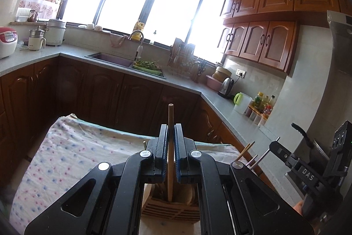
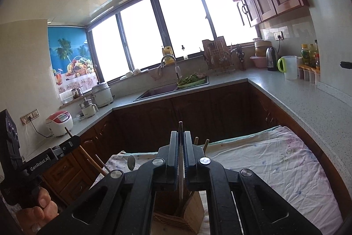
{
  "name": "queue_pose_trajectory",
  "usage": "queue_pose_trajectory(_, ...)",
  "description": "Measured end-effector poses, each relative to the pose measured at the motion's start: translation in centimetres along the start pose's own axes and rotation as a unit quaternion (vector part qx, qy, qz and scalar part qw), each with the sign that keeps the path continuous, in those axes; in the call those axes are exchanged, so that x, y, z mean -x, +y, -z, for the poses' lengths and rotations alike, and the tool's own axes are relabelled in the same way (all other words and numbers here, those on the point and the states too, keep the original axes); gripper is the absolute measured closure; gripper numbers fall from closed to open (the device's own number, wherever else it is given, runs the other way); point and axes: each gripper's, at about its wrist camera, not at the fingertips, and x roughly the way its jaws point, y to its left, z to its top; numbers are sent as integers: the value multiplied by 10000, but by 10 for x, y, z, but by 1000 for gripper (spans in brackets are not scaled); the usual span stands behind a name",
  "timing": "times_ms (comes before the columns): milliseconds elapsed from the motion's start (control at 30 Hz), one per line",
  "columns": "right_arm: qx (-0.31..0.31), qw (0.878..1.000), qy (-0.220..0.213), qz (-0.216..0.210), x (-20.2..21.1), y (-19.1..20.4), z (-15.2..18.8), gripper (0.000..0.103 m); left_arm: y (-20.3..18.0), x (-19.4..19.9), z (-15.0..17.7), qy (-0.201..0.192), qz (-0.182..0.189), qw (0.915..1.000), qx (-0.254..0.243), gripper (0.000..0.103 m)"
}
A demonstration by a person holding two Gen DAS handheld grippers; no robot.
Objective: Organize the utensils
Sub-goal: 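Lower both chopsticks into the wooden holder and open both tools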
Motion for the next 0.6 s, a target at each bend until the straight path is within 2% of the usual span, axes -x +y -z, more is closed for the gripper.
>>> queue_pose_trajectory(333, -192, 9986, 489, 12, -18, -12, 26, 99, 9, -9, 30, 366, -50, 9993, 26, 98)
queue_pose_trajectory(600, -227, 9985, 497, 22, -18, -12, 26, 99, 11, -13, 33, 507, -78, 9987, 34, 98)
